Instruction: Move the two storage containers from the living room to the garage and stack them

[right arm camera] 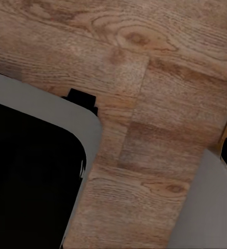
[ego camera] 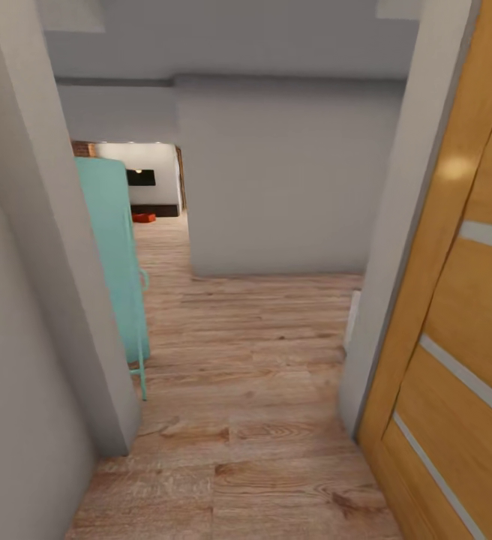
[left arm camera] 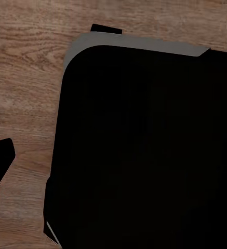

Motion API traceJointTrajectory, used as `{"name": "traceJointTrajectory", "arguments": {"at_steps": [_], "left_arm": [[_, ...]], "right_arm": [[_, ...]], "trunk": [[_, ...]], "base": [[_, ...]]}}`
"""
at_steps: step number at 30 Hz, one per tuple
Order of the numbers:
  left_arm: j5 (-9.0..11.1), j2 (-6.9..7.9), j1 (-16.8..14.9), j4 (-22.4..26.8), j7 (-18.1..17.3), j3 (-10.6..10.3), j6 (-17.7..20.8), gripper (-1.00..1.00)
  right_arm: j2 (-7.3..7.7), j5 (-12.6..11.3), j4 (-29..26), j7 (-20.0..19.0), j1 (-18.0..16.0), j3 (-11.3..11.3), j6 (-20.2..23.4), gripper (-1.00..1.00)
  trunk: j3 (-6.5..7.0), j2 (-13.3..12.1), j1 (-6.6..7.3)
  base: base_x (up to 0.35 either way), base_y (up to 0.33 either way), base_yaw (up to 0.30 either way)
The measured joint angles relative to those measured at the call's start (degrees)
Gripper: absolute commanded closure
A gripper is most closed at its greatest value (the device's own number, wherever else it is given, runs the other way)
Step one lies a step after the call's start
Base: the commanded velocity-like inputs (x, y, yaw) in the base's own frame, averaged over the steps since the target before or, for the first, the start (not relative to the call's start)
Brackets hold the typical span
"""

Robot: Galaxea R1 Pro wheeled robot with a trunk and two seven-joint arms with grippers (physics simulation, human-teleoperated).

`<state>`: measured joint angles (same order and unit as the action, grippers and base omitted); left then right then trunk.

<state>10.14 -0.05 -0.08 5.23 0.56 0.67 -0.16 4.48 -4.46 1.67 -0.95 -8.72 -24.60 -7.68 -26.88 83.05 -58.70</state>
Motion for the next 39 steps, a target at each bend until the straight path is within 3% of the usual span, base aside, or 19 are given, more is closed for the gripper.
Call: {"name": "traceJointTrajectory", "arguments": {"at_steps": [26,39], "left_arm": [[0.0,-0.03,0.0,0.0,0.0,0.0,-0.3,-1.00],[-0.1,-0.09,0.0,0.0,0.0,0.0,-0.4,-1.00]], "right_arm": [[-0.16,0.4,0.0,0.0,0.0,-0.1,0.0,-1.00],[-1.38,0.5,-0.5,0.0,0.0,-0.1,0.4,-1.00]], "trunk": [[0.00,0.0,0.00],[0.00,0.0,0.00]], "base": [[0.323,0.000,0.019],[0.323,0.000,0.000]]}}
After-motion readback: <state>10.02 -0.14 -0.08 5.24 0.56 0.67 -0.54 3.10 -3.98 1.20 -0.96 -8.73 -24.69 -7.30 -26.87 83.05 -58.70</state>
